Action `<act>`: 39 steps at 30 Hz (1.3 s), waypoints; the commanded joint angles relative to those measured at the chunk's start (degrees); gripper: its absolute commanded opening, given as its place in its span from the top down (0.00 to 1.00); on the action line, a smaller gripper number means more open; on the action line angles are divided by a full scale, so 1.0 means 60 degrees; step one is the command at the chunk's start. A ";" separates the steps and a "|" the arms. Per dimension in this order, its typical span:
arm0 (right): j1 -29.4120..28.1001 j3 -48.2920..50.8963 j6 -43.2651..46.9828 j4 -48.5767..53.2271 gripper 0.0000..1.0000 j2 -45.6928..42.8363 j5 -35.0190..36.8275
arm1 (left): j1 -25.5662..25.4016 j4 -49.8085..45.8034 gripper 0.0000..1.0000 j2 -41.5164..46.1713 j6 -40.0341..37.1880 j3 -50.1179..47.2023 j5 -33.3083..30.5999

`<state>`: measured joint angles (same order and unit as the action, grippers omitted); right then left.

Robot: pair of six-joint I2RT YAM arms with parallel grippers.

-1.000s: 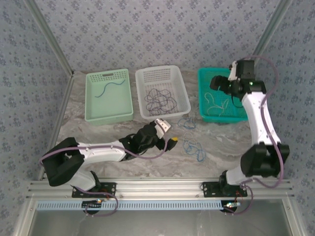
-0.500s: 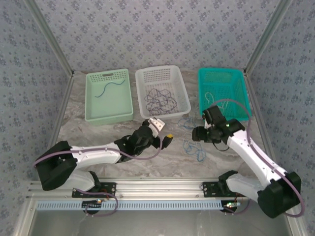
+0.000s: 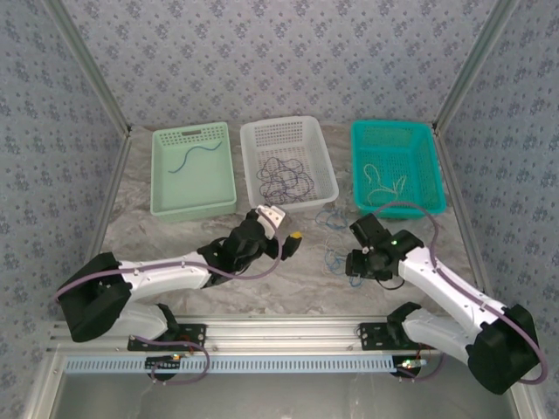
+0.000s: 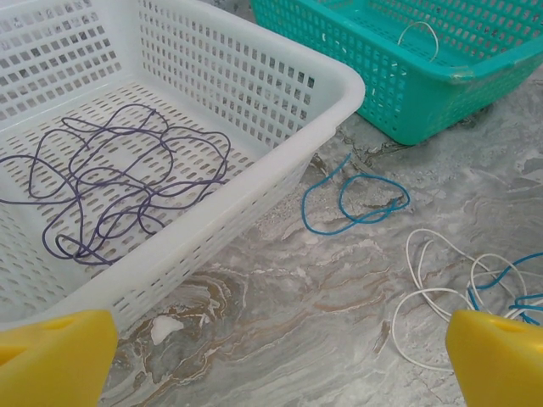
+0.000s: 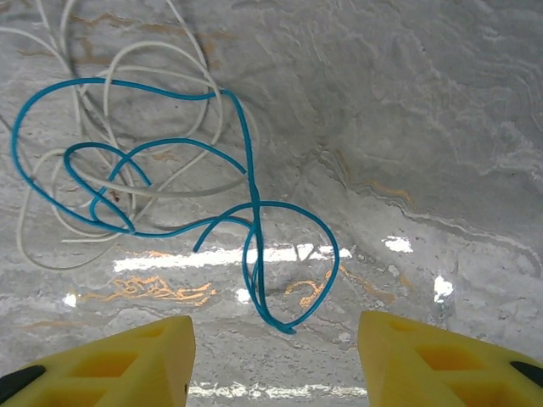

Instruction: Untangle the cables

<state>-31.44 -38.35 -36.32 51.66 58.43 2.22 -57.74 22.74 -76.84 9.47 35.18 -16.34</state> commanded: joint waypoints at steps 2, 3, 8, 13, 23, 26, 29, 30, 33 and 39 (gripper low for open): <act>-0.0054 0.0185 -0.0115 -0.0528 0.49 0.0577 0.0362 | 0.0028 0.0063 0.00 0.0365 0.0150 -0.0163 -0.0185; -0.0061 0.0257 -0.0071 -0.0740 0.52 0.0743 0.0348 | 0.0028 0.0064 0.00 0.0408 0.0136 -0.0193 -0.0226; -0.0292 0.0353 -0.0042 -0.0907 0.92 0.0712 0.0970 | 0.0028 0.0034 0.01 0.0737 0.0083 -0.0341 -0.0442; -0.1093 0.0034 -0.0041 -0.0329 1.00 -0.1066 0.1778 | 0.0058 0.0109 0.01 0.0992 0.0076 -0.0542 -0.0556; -0.1972 -0.1165 0.1355 -0.0444 1.00 -0.2387 0.0423 | 0.0072 0.0544 0.01 0.1107 -0.0023 -0.0473 0.0125; -0.2355 -0.1594 0.1631 -0.0689 1.00 -0.2480 0.0533 | 0.0072 0.0640 0.00 0.1006 -0.0023 -0.0350 0.0532; -0.2492 -0.1877 0.1776 -0.1120 1.00 -0.2631 0.0478 | 0.0072 0.0895 0.01 0.0887 -0.0003 -0.0297 0.0836; -0.2505 -0.1939 0.1828 -0.1284 1.00 -0.2660 0.0413 | 0.0074 0.1032 0.01 0.0870 0.0003 -0.0297 0.0938; -0.2519 -0.2077 0.1925 -0.1586 1.00 -0.2679 0.0357 | 0.0072 0.1476 0.01 0.0840 0.0076 -0.0310 0.1195; -0.2553 -0.2075 0.2018 -0.2344 1.00 -0.2627 0.0436 | 0.0062 0.2158 0.01 0.0820 0.0229 -0.0296 0.1936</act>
<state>-46.28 -49.43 -25.71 40.88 42.85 4.89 -57.63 30.96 -71.77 9.74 32.08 -7.84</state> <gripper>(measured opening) 0.059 0.994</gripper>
